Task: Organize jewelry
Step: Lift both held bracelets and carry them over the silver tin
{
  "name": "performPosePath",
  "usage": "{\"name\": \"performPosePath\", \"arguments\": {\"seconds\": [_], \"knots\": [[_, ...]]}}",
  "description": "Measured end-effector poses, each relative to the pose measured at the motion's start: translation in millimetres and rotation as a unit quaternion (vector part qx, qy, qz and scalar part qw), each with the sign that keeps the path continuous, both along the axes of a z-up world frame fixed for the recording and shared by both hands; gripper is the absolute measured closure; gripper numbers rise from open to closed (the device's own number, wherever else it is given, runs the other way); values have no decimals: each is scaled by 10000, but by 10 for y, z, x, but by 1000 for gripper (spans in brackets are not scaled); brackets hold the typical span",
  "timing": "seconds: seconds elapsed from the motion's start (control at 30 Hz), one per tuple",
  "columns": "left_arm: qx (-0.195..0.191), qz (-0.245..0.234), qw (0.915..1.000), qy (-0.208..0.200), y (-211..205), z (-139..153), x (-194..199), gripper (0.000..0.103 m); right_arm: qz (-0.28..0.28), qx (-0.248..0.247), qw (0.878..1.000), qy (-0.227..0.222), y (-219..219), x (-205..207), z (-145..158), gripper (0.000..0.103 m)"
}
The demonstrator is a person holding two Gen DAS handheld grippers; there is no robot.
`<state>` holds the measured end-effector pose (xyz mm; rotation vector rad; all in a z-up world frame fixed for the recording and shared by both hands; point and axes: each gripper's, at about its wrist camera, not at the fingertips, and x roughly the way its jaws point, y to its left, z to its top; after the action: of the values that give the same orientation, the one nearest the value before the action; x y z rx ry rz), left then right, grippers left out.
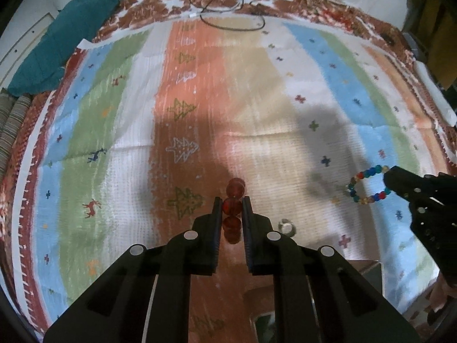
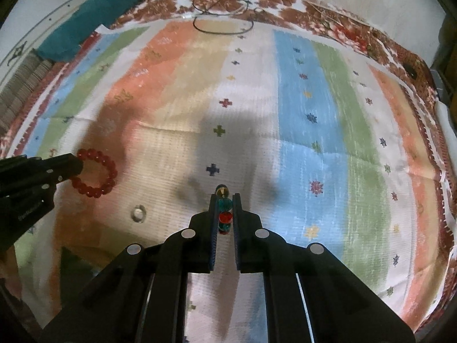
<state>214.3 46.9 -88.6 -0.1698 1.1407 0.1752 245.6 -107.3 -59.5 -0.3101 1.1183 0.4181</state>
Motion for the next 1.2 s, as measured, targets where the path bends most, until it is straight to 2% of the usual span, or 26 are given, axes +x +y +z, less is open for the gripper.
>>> {"name": "performPosePath", "arguments": {"seconds": [0.1,1.2], "knots": [[88,-44,9999,-93,-42,84,-45,90,46,90,9999,-81,14,-59,88,93],[-123,-326,9961,-815,-344,645,-557,90,263,874,9931,-739,-100,-603,739,93]]}}
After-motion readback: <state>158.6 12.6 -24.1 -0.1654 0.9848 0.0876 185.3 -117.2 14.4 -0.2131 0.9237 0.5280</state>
